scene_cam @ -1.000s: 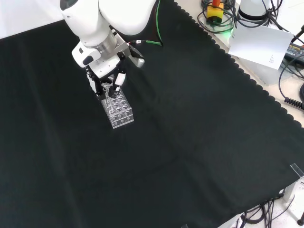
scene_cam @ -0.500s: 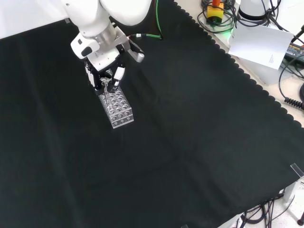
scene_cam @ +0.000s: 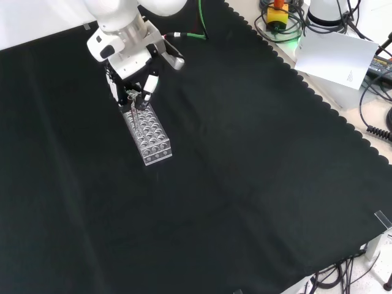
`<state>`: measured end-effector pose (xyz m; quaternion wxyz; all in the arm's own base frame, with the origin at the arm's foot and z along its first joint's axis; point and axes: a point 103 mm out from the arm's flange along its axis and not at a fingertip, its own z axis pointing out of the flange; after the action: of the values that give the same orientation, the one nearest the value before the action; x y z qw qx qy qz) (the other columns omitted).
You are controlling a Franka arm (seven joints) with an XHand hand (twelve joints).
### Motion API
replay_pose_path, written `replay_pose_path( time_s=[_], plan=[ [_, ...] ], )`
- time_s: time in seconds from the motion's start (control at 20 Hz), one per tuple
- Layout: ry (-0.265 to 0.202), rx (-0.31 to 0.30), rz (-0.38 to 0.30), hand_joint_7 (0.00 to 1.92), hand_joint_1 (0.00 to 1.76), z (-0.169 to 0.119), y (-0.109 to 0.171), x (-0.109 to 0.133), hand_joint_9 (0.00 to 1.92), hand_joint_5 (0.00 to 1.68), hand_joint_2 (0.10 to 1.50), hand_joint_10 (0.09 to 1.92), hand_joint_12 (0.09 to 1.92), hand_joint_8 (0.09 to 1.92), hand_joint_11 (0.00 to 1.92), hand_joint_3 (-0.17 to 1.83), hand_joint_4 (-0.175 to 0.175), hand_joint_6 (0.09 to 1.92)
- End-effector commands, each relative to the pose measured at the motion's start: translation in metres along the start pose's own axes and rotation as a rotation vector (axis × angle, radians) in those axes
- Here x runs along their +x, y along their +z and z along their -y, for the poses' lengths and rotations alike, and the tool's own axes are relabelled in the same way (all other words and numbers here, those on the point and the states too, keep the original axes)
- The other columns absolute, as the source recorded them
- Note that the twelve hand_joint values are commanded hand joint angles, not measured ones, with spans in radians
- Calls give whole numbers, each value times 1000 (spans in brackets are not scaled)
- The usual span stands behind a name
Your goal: Pick up the test tube.
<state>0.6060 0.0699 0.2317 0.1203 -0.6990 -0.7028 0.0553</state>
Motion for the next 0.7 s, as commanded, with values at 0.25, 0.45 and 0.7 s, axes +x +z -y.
replay_pose_path(
  time_s=[0.25,0.45,0.7],
  plan=[
    [-8,-40,-16,1691,1235,13,-49,-1,1730,1442,1033,260,953,578,1197,-175,-175,210],
    [-6,-57,-18,1693,1235,24,-71,-5,1730,1445,1032,261,956,575,1196,-175,-175,205],
    [-13,-78,-20,1695,1235,35,-89,-5,1730,1447,1032,261,958,571,1195,-175,-175,201]
  ],
)
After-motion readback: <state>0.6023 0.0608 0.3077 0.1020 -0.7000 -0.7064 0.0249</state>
